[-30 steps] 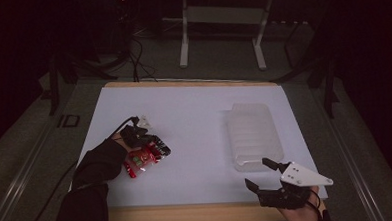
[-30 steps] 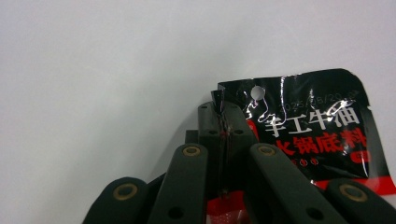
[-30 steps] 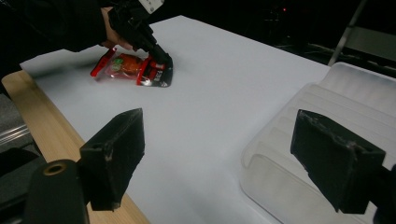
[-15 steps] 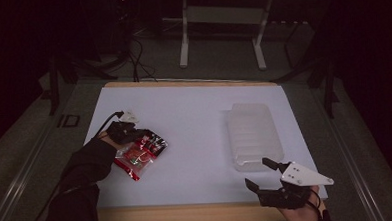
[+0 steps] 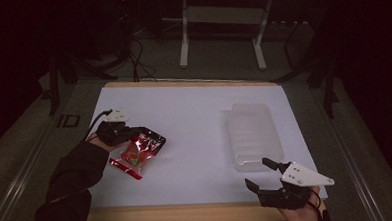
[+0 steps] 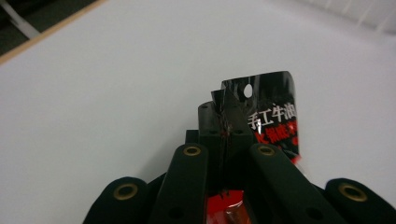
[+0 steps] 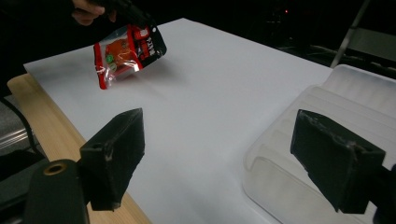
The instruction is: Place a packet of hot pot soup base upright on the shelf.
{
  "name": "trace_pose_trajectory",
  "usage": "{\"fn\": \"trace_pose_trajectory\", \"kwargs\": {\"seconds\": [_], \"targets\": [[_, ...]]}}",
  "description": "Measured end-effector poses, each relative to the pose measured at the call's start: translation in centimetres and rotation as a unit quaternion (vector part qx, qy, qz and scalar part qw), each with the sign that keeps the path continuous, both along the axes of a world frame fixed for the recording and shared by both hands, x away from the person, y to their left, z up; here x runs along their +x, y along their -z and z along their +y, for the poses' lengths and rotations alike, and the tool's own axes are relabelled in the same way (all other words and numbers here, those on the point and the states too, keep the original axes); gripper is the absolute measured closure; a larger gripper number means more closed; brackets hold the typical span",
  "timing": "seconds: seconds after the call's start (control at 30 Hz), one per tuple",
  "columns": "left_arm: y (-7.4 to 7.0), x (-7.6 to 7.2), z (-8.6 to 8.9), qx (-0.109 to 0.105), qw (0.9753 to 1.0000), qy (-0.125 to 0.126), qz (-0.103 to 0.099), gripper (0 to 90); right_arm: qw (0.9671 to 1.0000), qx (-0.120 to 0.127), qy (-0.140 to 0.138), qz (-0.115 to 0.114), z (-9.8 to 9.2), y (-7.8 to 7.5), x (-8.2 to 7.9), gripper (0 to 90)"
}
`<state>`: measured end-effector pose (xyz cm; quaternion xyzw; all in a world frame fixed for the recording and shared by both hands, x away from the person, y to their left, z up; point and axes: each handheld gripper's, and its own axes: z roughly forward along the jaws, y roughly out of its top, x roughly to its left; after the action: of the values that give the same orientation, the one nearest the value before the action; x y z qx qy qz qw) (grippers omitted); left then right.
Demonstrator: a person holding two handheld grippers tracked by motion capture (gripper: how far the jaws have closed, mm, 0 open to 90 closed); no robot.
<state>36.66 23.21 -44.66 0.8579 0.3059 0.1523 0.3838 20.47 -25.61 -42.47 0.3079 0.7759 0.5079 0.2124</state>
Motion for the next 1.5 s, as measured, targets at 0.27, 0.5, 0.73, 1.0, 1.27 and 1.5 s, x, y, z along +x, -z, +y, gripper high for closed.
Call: {"fn": "trace_pose_trajectory", "kwargs": {"seconds": [0.27,0.5,0.73,1.0,1.27,1.5], "targets": [[-1.5,-1.3,-0.4,-0.033,0.9993,0.014,-0.014,88.7,1.0,0.006,0.0,0.0,-0.5,-0.4,0.0,24.0],[-3.0,-1.9,-1.2,-0.057,0.9976,0.032,-0.023,88.7,1.0,0.005,-0.004,-0.001,-0.6,-0.8,0.2,28.2],[-4.3,-2.3,-2.1,-0.077,0.9955,0.041,-0.037,88.8,1.0,0.003,-0.005,-0.007,-0.7,-1.3,0.3,28.5],[-5.3,-2.6,-3.2,-0.113,0.9913,0.053,-0.043,88.7,0.9998,0.006,-0.011,-0.017,-1.2,-2.4,1.1,28.3],[-6.1,-2.9,-4.8,-0.143,0.986,0.071,-0.049,88.7,0.9994,0.004,-0.01,-0.034,-1.4,-4.1,2.6,28.2],[-6.5,-3.3,-6.2,-0.151,0.9831,0.081,-0.065,88.8,0.9986,-0.002,-0.02,-0.048,-1.0,-6.0,4.1,28.3]]}}
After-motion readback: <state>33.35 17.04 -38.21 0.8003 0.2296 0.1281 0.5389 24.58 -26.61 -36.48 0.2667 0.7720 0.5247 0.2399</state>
